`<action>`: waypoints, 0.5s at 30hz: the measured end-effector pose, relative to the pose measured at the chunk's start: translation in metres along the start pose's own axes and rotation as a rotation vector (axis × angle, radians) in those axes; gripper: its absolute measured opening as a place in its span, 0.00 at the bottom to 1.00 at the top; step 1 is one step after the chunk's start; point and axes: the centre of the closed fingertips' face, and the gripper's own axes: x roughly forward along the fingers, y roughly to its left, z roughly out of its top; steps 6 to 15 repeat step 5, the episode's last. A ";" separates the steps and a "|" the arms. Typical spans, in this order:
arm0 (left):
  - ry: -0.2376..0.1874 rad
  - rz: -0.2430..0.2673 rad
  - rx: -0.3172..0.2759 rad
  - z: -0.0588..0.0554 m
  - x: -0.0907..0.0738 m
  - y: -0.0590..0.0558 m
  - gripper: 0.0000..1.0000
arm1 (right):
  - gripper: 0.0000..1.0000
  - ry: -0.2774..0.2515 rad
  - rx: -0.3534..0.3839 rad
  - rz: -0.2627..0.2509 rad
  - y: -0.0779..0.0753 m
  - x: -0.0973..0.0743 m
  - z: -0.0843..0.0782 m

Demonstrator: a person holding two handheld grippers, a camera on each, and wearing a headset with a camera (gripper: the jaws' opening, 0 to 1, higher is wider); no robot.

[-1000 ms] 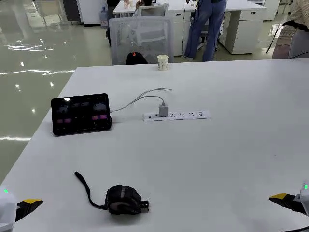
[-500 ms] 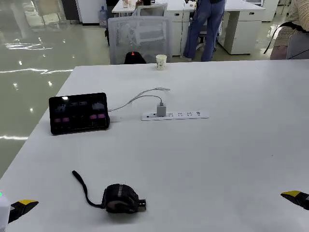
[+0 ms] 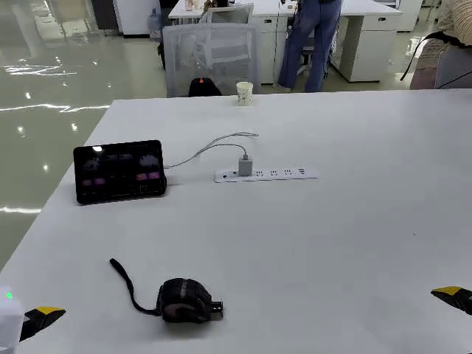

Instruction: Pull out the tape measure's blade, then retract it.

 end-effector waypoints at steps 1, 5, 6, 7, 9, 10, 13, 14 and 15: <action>0.001 -0.002 -0.003 0.000 0.000 0.001 0.99 | 0.99 0.000 -0.001 -0.001 0.000 0.000 0.000; -0.001 0.001 -0.001 0.001 0.002 0.004 0.99 | 0.99 0.000 0.004 -0.005 -0.001 -0.001 0.000; -0.001 0.001 -0.001 0.001 0.002 0.004 0.99 | 0.99 0.000 0.004 -0.005 -0.001 -0.001 0.000; -0.001 0.001 -0.001 0.001 0.002 0.004 0.99 | 0.99 0.000 0.004 -0.005 -0.001 -0.001 0.000; -0.001 0.001 -0.001 0.001 0.002 0.004 0.99 | 0.99 0.000 0.004 -0.005 -0.001 -0.001 0.000; -0.001 0.001 -0.001 0.001 0.002 0.004 0.99 | 0.99 0.000 0.004 -0.005 -0.001 -0.001 0.000; -0.001 0.001 -0.001 0.001 0.002 0.004 0.99 | 0.99 0.000 0.004 -0.005 -0.001 -0.001 0.000; -0.001 0.001 -0.001 0.001 0.002 0.004 0.99 | 0.99 0.000 0.004 -0.005 -0.001 -0.001 0.000; -0.001 0.001 -0.001 0.001 0.002 0.004 0.99 | 0.99 0.000 0.004 -0.005 -0.001 -0.001 0.000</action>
